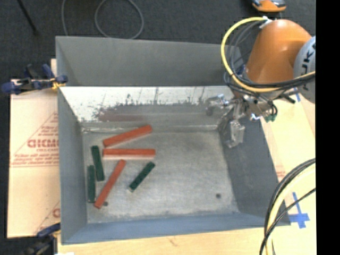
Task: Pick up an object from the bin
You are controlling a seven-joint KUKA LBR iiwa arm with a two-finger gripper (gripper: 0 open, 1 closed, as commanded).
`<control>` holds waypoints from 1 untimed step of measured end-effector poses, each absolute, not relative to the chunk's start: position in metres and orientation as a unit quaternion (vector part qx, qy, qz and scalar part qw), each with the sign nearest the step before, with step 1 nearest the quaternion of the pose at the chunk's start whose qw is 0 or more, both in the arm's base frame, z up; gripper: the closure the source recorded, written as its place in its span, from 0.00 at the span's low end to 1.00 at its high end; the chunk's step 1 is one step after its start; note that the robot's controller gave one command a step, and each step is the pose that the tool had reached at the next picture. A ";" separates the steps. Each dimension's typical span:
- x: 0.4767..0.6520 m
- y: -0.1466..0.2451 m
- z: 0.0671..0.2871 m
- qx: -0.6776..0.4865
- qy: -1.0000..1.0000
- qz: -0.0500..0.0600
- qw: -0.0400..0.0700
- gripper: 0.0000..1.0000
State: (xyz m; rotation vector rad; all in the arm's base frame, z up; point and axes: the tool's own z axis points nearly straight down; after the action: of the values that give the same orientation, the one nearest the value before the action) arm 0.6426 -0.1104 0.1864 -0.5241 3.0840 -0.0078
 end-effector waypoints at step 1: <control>0.628 -0.156 0.186 -0.209 0.978 -0.002 0.002 0.00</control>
Offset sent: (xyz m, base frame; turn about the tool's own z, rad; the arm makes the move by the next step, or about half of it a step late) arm -0.0152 -0.0420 -0.0020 -0.0889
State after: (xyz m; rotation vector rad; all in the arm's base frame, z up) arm 0.6280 -0.1559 0.1858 -0.6563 3.0680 -0.0061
